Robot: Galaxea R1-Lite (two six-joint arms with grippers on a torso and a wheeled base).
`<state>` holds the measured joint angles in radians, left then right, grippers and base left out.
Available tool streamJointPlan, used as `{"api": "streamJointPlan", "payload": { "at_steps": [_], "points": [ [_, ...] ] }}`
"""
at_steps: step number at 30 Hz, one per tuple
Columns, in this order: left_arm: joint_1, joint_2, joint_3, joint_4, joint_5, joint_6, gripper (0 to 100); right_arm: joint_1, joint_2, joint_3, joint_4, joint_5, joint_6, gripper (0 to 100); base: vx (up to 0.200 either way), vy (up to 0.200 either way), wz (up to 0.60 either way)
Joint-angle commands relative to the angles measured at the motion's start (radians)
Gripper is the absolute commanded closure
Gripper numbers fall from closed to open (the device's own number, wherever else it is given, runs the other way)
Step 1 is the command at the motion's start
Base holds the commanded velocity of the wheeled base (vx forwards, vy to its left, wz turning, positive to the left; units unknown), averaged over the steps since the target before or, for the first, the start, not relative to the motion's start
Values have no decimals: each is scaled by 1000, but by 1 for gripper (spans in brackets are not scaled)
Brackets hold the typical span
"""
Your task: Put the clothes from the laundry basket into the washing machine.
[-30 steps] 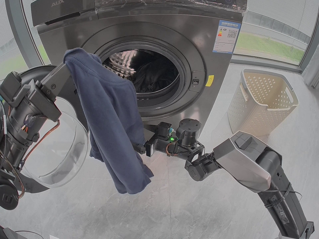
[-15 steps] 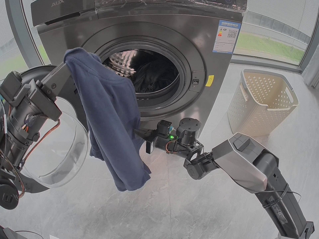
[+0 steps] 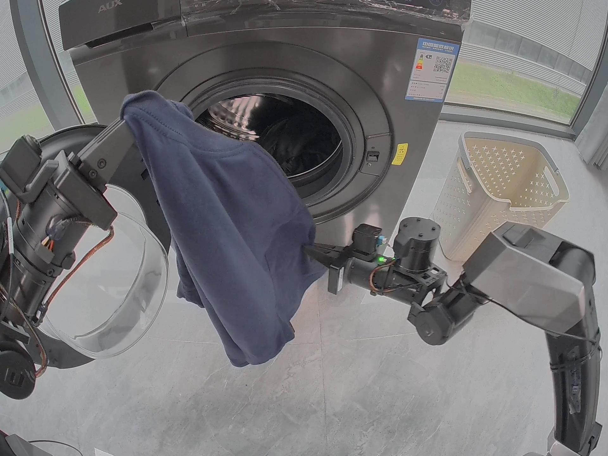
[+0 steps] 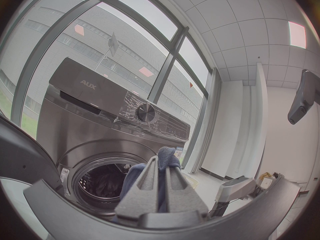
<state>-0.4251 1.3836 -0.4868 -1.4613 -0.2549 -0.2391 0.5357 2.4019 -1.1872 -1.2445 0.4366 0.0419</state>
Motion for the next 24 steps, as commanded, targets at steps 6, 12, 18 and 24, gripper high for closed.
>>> {"api": "streamJointPlan", "payload": {
  "at_steps": [6,12,18,24],
  "points": [
    [54,6,-4,1,-6,0,100,-83,-437,353,-119,-171,35,100,0,0,0],
    [60,0,-10,7,-4,-2,100,-122,-589,440,-118,-206,38,100,0,0,0],
    [58,5,-12,10,9,-2,100,-168,-736,528,-115,-237,39,100,0,0,0],
    [51,3,-38,59,46,-2,100,-186,-865,549,-107,-280,78,100,0,0,0]
  ]
}}
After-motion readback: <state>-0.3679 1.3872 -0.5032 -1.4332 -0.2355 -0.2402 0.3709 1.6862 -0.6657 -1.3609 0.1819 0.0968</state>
